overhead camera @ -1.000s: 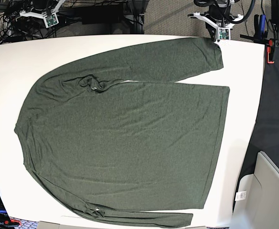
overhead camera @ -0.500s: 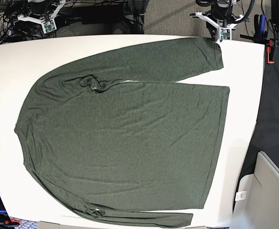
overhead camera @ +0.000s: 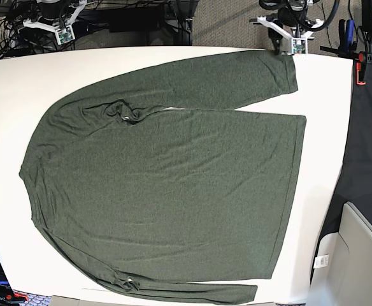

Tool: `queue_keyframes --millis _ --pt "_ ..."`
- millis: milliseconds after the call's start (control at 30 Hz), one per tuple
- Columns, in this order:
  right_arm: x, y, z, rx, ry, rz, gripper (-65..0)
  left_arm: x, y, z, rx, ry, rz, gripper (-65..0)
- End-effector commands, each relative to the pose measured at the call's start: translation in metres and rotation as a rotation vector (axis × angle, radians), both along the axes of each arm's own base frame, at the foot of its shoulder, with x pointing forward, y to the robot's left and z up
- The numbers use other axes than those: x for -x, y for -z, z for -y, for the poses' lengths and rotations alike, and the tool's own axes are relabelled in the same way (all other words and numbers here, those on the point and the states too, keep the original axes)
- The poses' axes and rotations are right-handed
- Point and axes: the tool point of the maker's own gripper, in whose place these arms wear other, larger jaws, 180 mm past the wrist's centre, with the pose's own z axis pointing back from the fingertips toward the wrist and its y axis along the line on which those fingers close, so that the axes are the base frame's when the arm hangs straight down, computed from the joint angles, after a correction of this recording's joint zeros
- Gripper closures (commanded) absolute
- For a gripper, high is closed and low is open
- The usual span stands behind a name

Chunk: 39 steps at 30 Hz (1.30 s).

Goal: Fold the T-shirt properly
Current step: 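Lower the left gripper onto the shirt's shoulder corner and pinch it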

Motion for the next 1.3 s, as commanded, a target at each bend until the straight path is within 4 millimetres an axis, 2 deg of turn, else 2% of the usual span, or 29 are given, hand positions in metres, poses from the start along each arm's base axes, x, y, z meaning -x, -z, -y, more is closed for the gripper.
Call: queue_keyframes --millis 0,400,833,1267 --pt "-0.004 -0.007 0.001 0.005 -0.007 0.027 -0.2 -0.002 -0.008 -0.003 -0.004 -0.007 0.027 -21.6" --pt "-0.003 -0.007 0.000 0.002 -0.005 0.025 -0.2 -0.003 -0.008 -0.002 0.037 -0.033 0.033 -21.6" --pt "-0.002 -0.006 -0.001 0.000 -0.003 0.023 -0.2 -0.002 -0.006 -0.017 -0.011 0.018 -0.003 -21.6" --pt "-0.002 -0.005 -0.002 -0.004 -0.003 0.020 -0.2 -0.005 -0.011 -0.015 -0.007 0.018 0.012 -21.7"
